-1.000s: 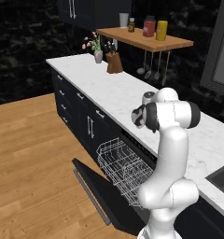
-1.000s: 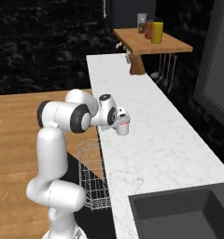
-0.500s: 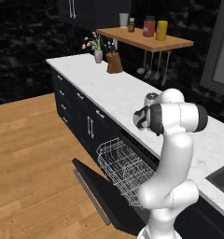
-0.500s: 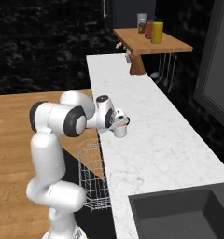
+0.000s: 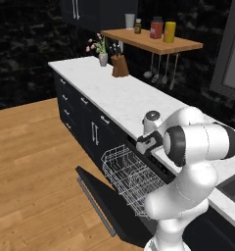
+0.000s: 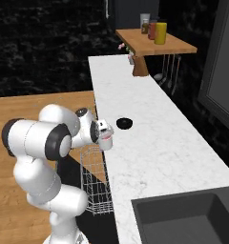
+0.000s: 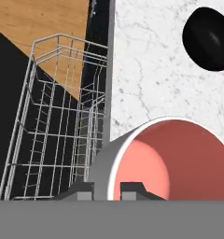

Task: Pick up the cup and bowl from the counter, place them in the dishwasher, and close the dishwasher door.

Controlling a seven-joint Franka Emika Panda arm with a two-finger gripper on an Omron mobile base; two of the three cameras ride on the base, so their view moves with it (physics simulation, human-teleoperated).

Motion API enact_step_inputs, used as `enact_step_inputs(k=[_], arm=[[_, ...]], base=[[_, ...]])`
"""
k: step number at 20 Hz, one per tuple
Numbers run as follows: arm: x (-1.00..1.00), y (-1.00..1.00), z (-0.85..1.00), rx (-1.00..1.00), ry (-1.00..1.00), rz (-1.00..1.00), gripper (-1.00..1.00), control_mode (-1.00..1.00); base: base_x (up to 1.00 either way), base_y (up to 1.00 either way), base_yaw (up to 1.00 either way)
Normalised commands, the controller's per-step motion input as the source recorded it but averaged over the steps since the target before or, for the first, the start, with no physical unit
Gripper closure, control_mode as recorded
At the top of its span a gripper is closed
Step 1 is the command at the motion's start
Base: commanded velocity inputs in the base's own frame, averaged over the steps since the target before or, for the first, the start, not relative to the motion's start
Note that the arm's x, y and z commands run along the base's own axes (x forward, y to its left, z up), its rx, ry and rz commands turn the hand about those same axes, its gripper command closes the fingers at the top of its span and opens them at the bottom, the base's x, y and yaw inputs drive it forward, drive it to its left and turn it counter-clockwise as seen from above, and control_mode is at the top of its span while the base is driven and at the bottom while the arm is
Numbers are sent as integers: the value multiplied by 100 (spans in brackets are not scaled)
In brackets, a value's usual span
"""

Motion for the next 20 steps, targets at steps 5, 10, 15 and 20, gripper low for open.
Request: enact_step_inputs(k=[5,10,15,20], arm=[[-35,100,0,0,9,2,100,-100],[8,97,-8,0,15,0,100,-100],[35,55,-40,-6,7,0,100,-100],[34,12,-60,-14,0,0,100,-100]], base=[[0,0,0],[0,0,0],[0,0,0],[0,0,0]])
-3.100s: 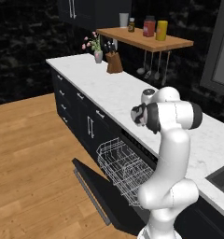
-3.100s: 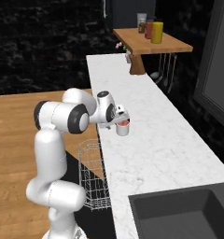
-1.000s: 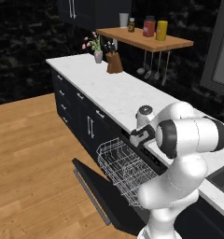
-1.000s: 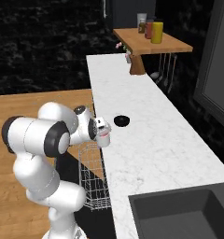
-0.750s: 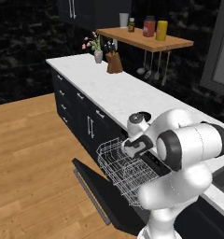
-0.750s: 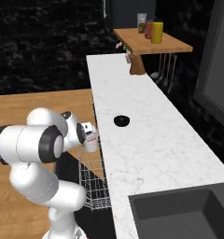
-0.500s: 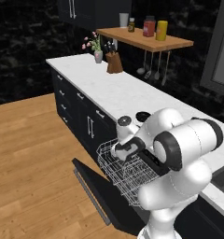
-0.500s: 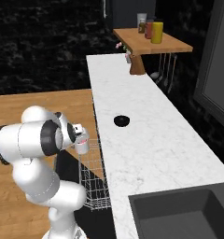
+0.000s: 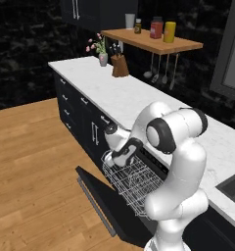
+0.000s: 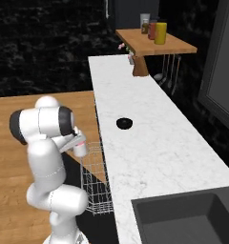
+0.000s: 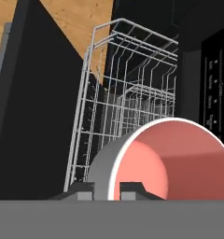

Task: Pick up the cup and bowl from the counter, place them in the dishwasher, and close the dishwasher door.

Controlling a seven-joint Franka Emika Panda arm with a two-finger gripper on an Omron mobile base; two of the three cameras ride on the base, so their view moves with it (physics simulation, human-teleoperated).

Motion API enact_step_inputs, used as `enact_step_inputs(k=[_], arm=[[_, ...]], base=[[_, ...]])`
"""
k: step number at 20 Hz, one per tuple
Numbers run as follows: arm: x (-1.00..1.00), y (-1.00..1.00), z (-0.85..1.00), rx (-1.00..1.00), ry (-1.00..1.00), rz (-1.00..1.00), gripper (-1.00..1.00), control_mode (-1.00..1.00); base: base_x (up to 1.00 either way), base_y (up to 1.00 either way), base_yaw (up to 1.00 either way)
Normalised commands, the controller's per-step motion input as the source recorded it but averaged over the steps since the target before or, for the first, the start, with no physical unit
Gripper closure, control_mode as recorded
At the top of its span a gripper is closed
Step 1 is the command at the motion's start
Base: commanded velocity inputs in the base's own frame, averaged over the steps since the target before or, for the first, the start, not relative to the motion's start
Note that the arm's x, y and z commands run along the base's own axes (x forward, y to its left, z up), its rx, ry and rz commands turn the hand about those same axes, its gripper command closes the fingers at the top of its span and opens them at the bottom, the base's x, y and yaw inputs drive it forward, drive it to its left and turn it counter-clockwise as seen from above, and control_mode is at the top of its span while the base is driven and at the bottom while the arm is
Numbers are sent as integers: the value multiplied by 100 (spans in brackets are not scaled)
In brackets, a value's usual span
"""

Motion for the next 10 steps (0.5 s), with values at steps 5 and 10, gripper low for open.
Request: enact_step_inputs(k=[5,10], arm=[[24,0,-64,-15,0,0,100,-100],[22,0,-41,-5,0,0,100,-100]], base=[[0,0,0],[0,0,0]])
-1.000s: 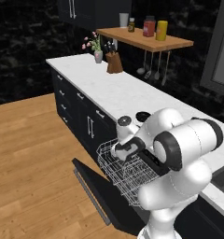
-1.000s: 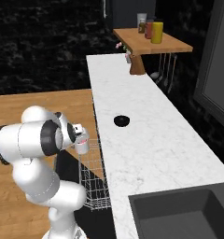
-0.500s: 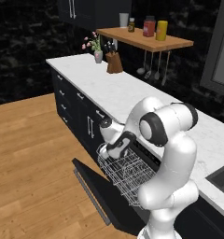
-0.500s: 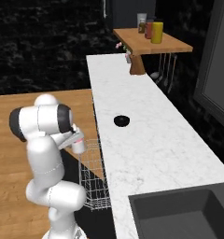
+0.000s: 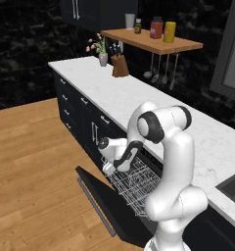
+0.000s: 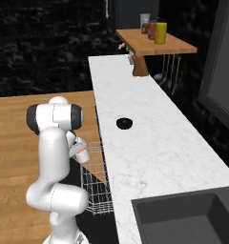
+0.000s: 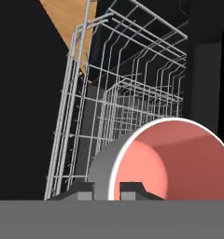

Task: Pick up the cup and bowl from the counter, place them in the dishwasher, and close the dishwasher door.

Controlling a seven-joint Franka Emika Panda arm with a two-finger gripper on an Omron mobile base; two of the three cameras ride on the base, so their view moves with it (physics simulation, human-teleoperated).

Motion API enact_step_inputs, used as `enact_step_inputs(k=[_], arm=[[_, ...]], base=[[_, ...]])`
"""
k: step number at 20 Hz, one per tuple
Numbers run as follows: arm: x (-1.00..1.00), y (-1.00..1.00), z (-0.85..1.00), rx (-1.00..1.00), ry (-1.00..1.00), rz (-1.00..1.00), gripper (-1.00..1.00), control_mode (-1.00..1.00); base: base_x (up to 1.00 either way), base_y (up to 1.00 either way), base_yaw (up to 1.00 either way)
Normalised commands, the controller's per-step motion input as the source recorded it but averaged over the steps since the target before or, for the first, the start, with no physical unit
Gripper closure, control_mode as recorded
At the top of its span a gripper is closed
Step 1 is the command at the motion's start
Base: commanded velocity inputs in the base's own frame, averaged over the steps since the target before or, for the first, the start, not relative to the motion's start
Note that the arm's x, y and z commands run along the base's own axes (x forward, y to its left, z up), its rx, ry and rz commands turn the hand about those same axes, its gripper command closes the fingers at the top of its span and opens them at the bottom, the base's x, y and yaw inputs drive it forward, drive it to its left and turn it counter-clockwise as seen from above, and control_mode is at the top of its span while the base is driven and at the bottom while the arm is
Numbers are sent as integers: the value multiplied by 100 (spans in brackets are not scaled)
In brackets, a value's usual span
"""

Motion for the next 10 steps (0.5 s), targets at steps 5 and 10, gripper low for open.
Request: enact_step_inputs(k=[5,10], arm=[[28,-1,-17,0,0,0,100,-100],[38,-3,-19,0,0,0,100,-100]], base=[[0,0,0],[0,0,0]])
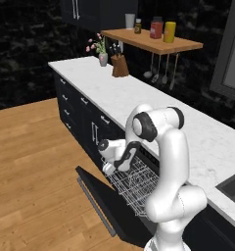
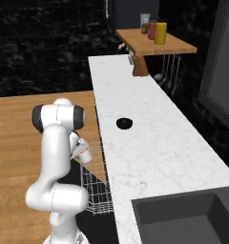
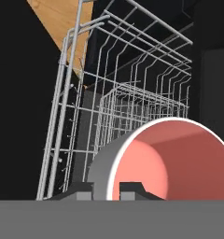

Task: Pick up the cup and bowl from the counter, place them in the dishwasher, and close the dishwasher door.

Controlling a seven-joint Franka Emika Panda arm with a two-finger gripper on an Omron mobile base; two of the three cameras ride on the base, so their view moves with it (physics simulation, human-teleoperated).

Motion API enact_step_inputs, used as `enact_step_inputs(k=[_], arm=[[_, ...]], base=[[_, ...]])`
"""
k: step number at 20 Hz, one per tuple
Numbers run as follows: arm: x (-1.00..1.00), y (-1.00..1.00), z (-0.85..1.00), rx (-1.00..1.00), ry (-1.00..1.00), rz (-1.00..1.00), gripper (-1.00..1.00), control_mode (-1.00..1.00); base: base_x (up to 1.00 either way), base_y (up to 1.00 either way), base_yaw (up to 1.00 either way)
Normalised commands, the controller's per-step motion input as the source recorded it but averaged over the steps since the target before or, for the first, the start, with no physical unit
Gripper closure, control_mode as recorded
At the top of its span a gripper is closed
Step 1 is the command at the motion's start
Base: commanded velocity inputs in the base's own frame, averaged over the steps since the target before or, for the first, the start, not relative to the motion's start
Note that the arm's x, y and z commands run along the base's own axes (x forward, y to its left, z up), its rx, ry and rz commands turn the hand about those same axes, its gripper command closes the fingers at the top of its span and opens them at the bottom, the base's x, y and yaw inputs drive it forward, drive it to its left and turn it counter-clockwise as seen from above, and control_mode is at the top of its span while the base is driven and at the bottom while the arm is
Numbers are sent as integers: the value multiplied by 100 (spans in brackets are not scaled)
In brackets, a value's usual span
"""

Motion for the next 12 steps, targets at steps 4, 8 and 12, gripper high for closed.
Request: enact_step_inputs(k=[4,8,12], arm=[[43,-3,-26,0,1,0,100,-100],[36,-8,-31,0,1,0,100,-100],[26,-10,-32,0,0,0,100,-100]], base=[[0,0,0],[0,0,0],[0,0,0]])
